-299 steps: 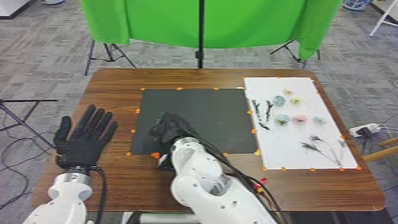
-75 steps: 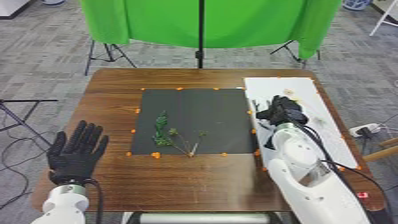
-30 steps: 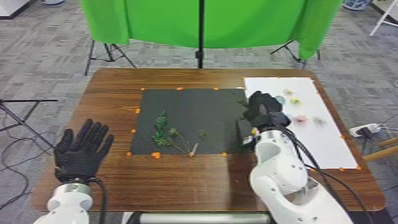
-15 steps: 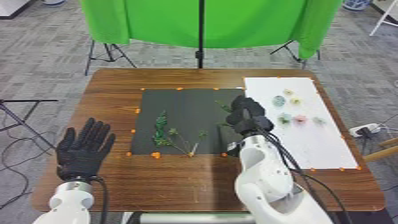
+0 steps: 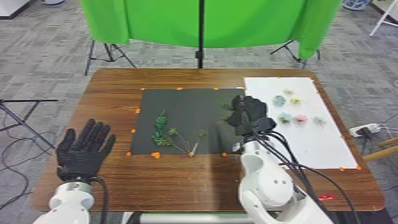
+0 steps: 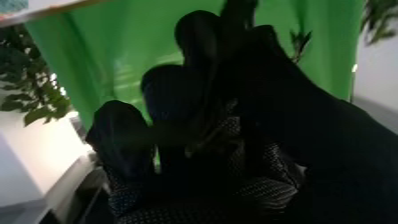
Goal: Arrange flowers
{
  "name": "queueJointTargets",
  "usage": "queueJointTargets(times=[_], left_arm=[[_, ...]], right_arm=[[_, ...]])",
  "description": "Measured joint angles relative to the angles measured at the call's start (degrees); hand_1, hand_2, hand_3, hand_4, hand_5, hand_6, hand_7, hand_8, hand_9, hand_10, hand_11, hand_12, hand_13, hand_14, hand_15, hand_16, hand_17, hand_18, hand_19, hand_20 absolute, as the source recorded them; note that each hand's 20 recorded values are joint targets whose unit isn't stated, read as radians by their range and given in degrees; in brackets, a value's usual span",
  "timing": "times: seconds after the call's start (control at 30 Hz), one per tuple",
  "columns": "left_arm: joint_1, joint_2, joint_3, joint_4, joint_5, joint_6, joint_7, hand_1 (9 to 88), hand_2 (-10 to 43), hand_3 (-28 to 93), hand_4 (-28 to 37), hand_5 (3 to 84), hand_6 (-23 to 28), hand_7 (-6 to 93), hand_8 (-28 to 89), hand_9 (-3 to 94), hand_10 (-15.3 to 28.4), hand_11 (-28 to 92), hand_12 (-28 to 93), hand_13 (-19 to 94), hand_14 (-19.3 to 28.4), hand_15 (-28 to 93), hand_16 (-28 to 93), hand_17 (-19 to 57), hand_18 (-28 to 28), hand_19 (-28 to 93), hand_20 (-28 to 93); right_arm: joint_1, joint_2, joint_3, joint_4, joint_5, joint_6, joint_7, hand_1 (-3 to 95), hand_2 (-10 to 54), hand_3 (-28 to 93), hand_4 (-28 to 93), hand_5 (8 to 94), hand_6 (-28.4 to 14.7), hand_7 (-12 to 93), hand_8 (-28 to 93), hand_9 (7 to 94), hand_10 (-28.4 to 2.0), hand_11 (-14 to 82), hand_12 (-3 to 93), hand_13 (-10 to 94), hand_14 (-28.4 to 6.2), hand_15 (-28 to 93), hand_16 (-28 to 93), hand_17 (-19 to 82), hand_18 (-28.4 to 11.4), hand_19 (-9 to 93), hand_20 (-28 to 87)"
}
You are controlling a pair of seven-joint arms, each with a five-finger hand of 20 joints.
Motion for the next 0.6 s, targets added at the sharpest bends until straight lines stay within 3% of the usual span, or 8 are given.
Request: queueJointTargets(times=[0.07,0.2,0.6], left_arm=[[0.1,-0.02,-0.04,-0.01,0.00,0.00,0.03,27.8,15.3,76,-28.3,47.4,10.9,12.9,-10,41.4,16.3,25,9,30,16.1,42,-10,-8.4,14.2,38,12],[0.2,-0.05,-0.05,-0.01,-0.01,-0.03,-0.03,27.7,15.4,76,-28.3,47.0,10.7,12.9,-10,41.2,16.3,25,9,30,16.2,42,-10,-8.5,14.2,38,12],[0.7,-0.08,-0.17,-0.05,0.00,-0.10,-0.17,27.8,14.6,77,-28.3,46.9,10.7,12.8,-10,40.9,16.2,25,9,30,16.1,41,-9,-8.5,14.2,38,12]], right_arm=[[-0.3,0.1,0.2,-1.7,2.6,-5.9,0.0,42.3,-9.5,84,-28,63.7,-6.5,36,-12,67.8,-19.6,31.6,20.9,64,-16.1,74,26,40,-28.2,93,72],[-0.6,0.0,0.7,-3.6,10.4,-16.0,0.3,40.3,-9.5,84,-28,61.8,-7.9,28,-13,65.8,-20.2,29.7,19.9,62,-16.7,74,25,39,-28.2,93,71],[-1.0,-0.2,1.1,-3.3,13.4,-13.7,1.3,28.8,-9.5,76,-28,56.6,-10.5,19,-11,58.3,-23.0,29.7,19.6,58,-18.9,75,24,39,-28.4,93,73]])
